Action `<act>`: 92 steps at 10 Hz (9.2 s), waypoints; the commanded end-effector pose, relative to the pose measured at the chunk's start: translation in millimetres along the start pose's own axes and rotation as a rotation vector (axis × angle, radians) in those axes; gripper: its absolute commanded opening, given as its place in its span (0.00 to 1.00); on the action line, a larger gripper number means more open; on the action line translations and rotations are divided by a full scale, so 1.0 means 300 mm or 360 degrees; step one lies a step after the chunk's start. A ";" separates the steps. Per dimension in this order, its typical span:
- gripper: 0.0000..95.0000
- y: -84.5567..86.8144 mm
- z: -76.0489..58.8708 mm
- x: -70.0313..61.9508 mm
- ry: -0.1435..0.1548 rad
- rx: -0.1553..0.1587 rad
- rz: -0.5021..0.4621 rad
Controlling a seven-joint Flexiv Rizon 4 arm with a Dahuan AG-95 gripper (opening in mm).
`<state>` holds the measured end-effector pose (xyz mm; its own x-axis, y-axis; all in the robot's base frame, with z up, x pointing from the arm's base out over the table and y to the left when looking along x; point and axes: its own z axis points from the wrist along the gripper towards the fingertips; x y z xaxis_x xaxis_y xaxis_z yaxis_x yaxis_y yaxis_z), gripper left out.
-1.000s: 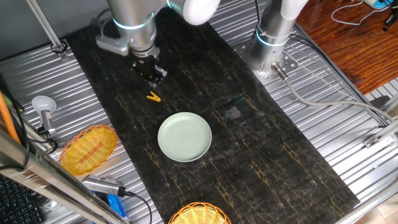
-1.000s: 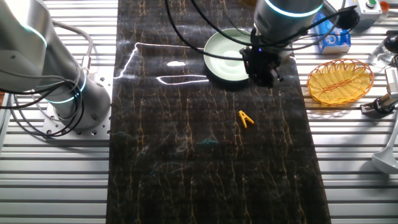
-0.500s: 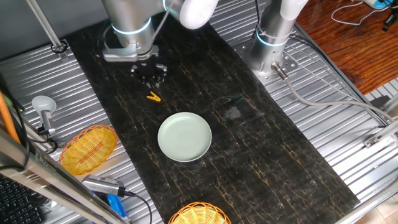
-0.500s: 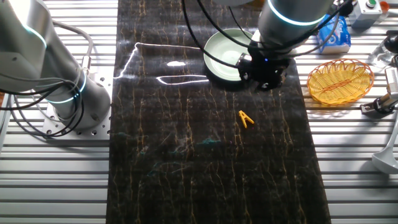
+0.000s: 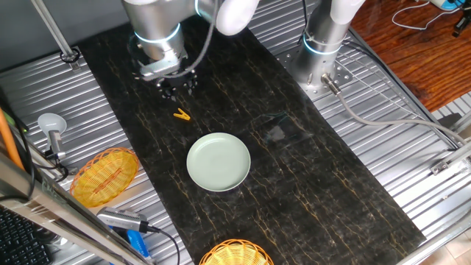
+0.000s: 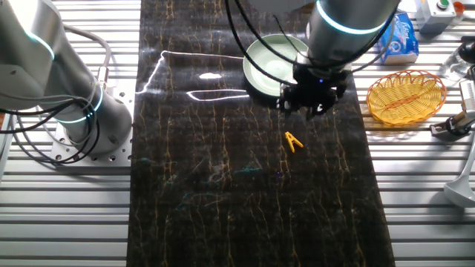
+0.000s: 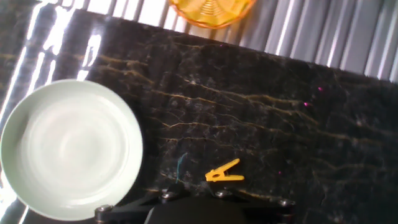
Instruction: Use a clamp
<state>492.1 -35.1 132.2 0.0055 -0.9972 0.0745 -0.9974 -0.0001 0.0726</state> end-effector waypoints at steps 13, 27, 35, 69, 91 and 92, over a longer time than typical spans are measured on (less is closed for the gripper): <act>0.40 0.034 0.130 0.106 -0.0001 0.0187 -0.0409; 0.40 0.034 0.130 0.106 0.0014 0.0220 -0.0640; 0.40 -0.006 0.209 0.100 -0.0054 0.0223 -0.0660; 0.60 -0.069 0.408 0.039 -0.0126 0.0179 -0.0747; 0.00 -0.051 0.323 0.043 0.0034 0.0121 -0.0027; 0.00 -0.047 0.308 0.045 0.0069 0.0109 0.0113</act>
<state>499.9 -54.4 32.6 0.0819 -0.9936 0.0772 -0.9966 -0.0822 -0.0002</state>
